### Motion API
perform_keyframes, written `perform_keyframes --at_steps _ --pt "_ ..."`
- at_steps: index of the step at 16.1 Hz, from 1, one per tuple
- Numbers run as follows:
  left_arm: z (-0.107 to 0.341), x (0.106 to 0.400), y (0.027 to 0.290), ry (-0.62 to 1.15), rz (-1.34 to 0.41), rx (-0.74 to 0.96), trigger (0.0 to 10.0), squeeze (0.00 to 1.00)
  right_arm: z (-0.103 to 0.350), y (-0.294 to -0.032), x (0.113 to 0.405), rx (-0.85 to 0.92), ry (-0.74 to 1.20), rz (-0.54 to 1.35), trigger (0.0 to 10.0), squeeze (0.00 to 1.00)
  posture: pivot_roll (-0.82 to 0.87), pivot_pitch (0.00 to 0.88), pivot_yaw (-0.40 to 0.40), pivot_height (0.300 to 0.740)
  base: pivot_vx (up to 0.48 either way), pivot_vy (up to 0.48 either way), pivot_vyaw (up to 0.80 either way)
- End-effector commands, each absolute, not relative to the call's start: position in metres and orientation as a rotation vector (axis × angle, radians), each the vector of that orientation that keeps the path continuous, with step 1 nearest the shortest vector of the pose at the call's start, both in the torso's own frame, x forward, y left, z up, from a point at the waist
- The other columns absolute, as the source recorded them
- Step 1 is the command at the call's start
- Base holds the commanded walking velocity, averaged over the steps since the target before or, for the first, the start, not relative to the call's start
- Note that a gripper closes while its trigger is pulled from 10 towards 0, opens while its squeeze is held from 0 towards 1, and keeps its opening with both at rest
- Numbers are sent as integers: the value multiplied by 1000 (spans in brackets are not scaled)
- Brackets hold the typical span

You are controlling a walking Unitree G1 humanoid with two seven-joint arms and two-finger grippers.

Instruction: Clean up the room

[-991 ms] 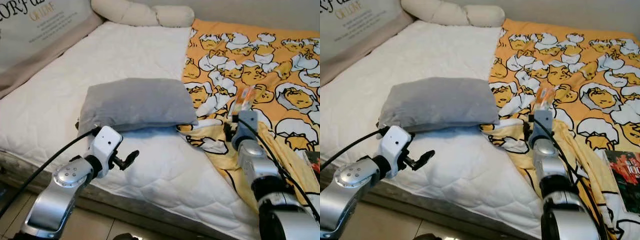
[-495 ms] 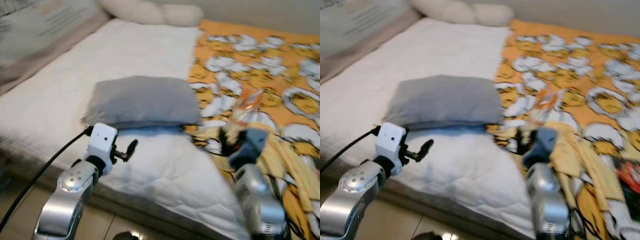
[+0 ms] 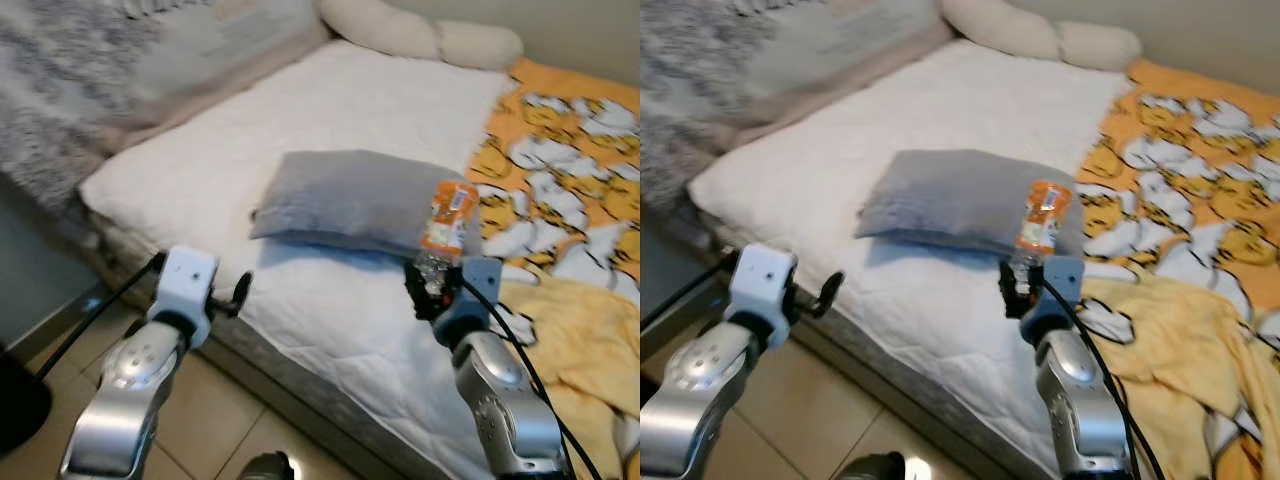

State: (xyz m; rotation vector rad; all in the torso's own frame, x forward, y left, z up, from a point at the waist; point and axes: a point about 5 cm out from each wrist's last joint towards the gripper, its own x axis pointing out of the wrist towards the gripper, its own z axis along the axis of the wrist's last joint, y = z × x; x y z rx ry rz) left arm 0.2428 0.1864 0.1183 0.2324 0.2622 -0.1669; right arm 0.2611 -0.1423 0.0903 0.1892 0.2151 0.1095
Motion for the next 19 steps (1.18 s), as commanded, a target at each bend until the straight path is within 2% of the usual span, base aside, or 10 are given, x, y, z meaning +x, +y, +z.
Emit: perform_keyframes --at_steps 1,3,5,9,16,19 --pt "122 241 194 258 -112 203 10000 0 95 -138 262 226 215 141 10000 0 -71 0 25 740 0 0 800" --pt "120 241 197 264 -73 181 10000 0 93 -139 262 227 244 155 10000 0 -55 0 10 740 0 0 800" --pt "123 243 191 246 -125 245 10000 0 89 -140 264 217 274 149 10000 0 -36 0 9 740 0 0 800" --pt "123 245 186 239 -123 216 10000 0 89 -140 267 216 287 146 10000 0 -42 0 -6 740 0 0 800" --pt "122 249 191 238 -116 208 10000 0 85 -141 269 216 309 151 10000 0 -36 0 -11 740 0 0 800" --pt "122 249 191 230 -126 219 10000 0 87 -140 273 125 275 117 10000 0 -39 0 -12 740 188 0 0"
